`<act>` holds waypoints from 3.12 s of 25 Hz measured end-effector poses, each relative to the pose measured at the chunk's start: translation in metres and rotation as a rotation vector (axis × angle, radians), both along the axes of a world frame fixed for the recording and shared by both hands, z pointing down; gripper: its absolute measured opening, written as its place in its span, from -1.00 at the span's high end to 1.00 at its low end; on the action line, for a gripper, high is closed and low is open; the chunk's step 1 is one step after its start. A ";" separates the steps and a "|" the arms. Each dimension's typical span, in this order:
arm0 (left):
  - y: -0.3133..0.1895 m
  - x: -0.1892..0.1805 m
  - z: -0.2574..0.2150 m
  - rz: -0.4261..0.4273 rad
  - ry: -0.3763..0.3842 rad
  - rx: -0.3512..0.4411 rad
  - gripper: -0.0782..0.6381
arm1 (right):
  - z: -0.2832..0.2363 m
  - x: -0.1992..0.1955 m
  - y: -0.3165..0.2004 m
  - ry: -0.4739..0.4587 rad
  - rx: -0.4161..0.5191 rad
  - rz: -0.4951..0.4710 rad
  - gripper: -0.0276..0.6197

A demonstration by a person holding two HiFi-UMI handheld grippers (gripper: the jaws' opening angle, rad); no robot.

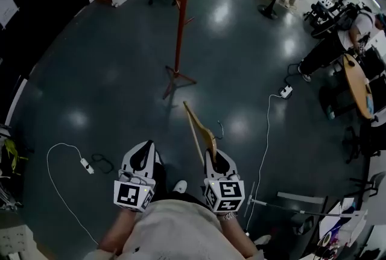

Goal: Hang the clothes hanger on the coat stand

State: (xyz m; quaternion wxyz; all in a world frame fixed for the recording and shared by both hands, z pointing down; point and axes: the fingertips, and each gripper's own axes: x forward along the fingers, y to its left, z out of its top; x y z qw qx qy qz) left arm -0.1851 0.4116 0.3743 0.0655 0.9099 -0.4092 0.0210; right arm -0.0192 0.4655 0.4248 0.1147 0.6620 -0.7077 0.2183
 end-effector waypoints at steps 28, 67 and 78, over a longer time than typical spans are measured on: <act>-0.423 0.049 -0.017 0.146 0.113 0.046 0.75 | 0.009 0.061 -0.414 0.104 -0.030 0.155 0.70; -0.610 0.182 -0.010 -0.214 -0.009 -0.037 0.75 | 0.314 0.119 -0.785 0.218 -0.247 -0.234 0.70; -0.623 0.189 0.000 -0.204 -0.012 -0.040 0.75 | 0.337 0.115 -0.790 0.187 -0.298 -0.272 0.70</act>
